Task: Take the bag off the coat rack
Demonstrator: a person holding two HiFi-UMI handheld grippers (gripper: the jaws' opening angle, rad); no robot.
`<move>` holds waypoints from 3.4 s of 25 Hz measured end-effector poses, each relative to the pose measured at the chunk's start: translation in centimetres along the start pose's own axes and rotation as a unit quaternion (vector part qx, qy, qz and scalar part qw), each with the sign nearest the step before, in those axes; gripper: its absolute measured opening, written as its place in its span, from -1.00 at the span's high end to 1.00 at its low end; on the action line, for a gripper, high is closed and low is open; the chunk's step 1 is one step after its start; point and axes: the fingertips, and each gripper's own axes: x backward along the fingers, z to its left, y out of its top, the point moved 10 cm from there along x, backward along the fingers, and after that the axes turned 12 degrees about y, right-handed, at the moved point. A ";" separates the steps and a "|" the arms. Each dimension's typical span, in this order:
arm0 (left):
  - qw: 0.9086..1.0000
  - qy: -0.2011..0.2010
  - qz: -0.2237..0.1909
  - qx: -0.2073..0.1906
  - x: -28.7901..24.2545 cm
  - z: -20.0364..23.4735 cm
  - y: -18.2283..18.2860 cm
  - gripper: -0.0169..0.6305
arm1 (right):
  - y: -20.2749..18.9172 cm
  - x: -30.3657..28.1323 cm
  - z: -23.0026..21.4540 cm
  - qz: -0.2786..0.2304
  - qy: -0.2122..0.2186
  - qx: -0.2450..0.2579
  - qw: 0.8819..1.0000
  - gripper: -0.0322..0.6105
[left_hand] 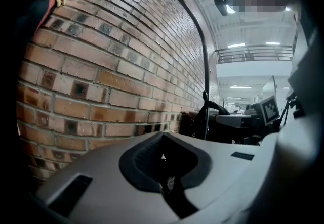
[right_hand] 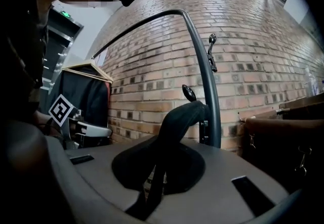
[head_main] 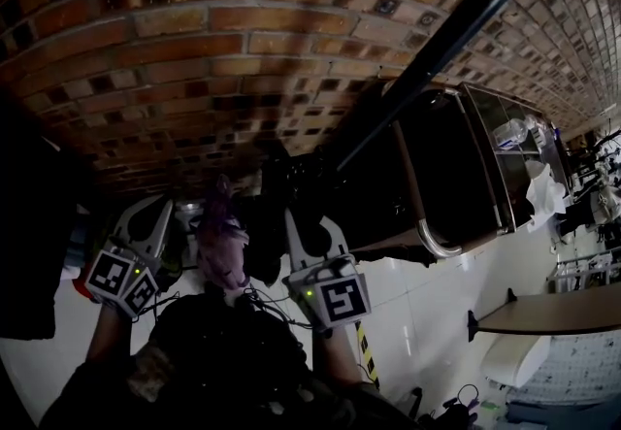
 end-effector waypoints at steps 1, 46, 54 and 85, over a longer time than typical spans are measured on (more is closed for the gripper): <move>1.000 -0.002 -0.001 0.000 -0.1 0.0 0.0 0.82 | 0.5 0.0 0.1 -0.007 0.002 0.003 1.000 0.87; 0.999 -0.022 -0.004 0.025 -6.7 3.6 4.9 0.82 | 13.3 -5.9 -2.1 -0.139 0.091 -0.008 0.986 0.86; 0.999 -0.004 -0.021 0.029 -5.1 4.5 5.1 0.82 | 13.5 -8.2 0.1 -0.154 0.161 -0.029 0.974 0.86; 0.999 0.021 -0.032 -0.003 10.0 -7.7 -1.1 0.82 | 5.5 12.9 7.2 -0.168 0.155 -0.117 0.967 0.86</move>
